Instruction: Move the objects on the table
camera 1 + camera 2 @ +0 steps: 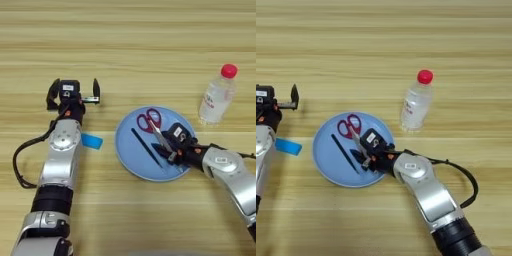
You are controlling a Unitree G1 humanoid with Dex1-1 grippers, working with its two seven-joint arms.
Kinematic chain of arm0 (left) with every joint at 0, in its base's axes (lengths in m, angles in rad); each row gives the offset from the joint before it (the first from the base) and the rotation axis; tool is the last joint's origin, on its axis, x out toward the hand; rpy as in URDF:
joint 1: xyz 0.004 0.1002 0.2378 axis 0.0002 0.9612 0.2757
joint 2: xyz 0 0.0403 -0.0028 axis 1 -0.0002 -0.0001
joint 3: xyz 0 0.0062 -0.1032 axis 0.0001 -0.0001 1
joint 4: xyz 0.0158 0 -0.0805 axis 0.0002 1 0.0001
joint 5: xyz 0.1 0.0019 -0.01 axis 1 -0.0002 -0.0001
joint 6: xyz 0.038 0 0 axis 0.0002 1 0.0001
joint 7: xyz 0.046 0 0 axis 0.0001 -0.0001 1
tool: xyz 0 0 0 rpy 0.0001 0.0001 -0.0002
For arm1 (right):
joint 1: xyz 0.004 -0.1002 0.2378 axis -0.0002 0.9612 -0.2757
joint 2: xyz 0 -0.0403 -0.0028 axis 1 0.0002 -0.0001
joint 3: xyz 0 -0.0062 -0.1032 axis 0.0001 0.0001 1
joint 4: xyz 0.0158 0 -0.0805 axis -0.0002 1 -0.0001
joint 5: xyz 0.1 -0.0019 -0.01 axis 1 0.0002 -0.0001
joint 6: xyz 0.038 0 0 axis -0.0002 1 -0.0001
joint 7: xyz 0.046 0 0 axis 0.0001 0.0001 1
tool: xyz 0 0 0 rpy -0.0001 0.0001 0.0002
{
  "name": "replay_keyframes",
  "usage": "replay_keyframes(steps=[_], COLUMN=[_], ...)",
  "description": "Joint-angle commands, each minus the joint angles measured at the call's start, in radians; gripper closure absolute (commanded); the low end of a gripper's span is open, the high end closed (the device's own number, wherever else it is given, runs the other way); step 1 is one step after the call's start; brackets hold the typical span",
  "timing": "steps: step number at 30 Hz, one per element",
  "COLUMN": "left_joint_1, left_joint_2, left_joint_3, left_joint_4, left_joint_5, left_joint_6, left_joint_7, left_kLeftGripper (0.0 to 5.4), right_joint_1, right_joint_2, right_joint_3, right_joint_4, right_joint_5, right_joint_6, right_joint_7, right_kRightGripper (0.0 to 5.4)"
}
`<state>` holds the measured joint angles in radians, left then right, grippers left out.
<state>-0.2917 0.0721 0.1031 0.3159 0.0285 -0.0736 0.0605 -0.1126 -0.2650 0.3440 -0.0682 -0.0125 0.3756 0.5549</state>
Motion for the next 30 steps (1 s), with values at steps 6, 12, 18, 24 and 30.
replay_keyframes(steps=[6, 12, 18, 24, 30], left_joint_1=[-0.011, -0.010, -0.010, -0.010, -0.010], left_joint_2=[-0.001, -0.001, -0.001, -0.001, 0.000], left_joint_3=[0.001, 0.001, 0.000, 0.000, -0.001], left_joint_4=[-0.012, -0.014, -0.013, -0.012, -0.011], left_joint_5=[-0.004, -0.003, -0.002, -0.002, -0.002], left_joint_6=[0.006, 0.007, 0.007, 0.006, 0.006], left_joint_7=[0.007, 0.007, 0.008, 0.008, 0.008], left_kLeftGripper=[0.00, 0.00, 0.00, 0.00, 0.00], right_joint_1=[0.035, 0.034, 0.026, 0.017, 0.014], right_joint_2=[-0.016, -0.012, 0.006, 0.028, 0.035], right_joint_3=[0.004, -0.003, -0.034, -0.073, -0.085], right_joint_4=[0.018, 0.015, 0.003, 0.001, -0.003], right_joint_5=[0.021, 0.030, 0.052, 0.080, 0.097], right_joint_6=[0.090, 0.083, 0.054, 0.036, 0.034], right_joint_7=[0.010, 0.003, -0.016, -0.031, -0.032], right_kRightGripper=[3.67, 3.72, 3.75, 4.14, 4.49])
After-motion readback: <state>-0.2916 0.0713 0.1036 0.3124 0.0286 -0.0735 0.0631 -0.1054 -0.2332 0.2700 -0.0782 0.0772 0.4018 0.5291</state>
